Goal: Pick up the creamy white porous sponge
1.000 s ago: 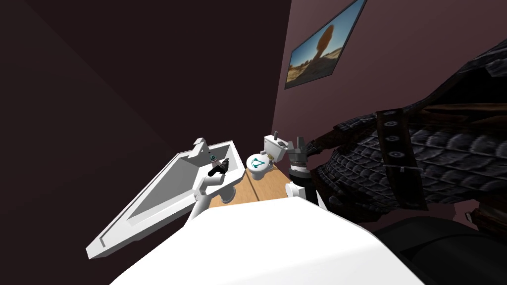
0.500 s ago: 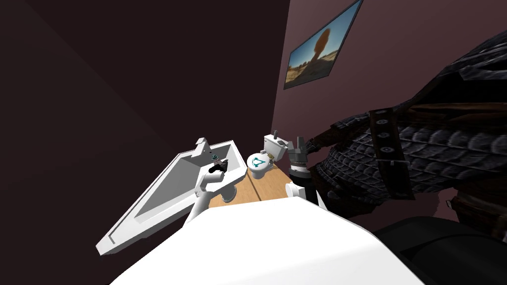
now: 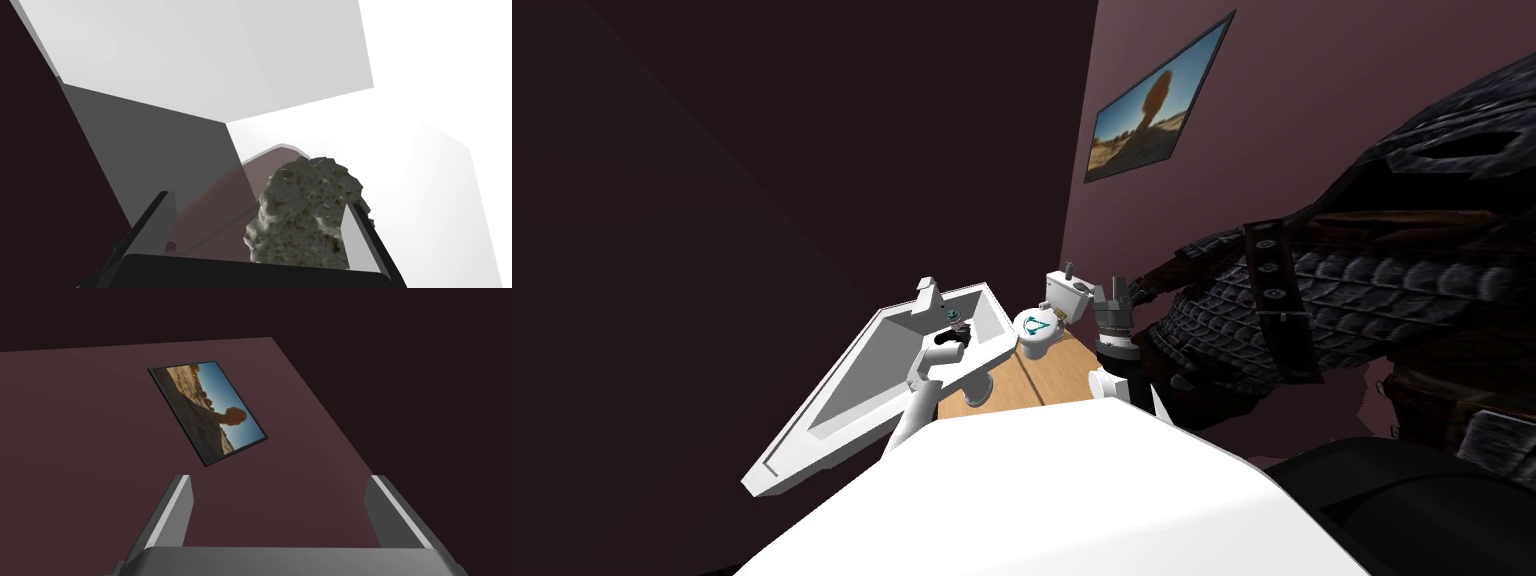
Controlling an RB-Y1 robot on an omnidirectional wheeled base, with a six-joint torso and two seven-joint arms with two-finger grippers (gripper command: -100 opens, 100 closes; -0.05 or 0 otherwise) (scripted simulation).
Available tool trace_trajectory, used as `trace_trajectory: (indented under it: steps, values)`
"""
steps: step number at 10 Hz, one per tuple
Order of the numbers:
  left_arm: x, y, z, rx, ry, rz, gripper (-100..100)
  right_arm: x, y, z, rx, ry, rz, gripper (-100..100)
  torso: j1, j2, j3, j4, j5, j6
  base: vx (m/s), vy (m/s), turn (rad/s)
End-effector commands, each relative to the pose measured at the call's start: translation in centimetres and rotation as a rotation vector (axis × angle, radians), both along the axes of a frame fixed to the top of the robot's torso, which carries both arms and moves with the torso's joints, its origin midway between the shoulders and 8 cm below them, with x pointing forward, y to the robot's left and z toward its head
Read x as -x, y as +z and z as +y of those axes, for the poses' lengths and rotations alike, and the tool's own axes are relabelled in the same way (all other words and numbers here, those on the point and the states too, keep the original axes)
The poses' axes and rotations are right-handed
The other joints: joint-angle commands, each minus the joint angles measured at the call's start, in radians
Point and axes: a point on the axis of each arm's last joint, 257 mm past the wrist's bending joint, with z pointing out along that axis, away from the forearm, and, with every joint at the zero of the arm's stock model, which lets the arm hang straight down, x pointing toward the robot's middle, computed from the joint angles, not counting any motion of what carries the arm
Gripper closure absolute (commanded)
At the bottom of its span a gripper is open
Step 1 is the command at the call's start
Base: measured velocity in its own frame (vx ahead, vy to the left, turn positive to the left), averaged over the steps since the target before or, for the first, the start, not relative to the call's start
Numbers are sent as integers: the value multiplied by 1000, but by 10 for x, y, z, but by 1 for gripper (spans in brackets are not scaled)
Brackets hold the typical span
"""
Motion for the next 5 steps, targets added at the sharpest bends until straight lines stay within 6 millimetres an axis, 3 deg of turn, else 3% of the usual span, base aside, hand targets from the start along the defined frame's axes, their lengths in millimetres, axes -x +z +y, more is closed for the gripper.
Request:
trace_trajectory:
  steps: [1, 2, 5]
  values:
    - [0, 0, 0, 0, 0, 0, 0, 0, 0, 0, 0, 0, 0, 0, 0, 0, 0, 0, 0, 0, -4, 10, 1]
    - [6, -3, 0, 19, -9, 8, -100, 0, 0, 0, 0, 0, 0, 0, -3, -1, -1, 0, -1, 0, 56, -13, 175]
    - [11, -5, 1, 16, -36, 16, -100, 0, 0, 0, 0, 0, 0, 0, -8, -8, -5, -2, -2, 0, 88, -60, 93]
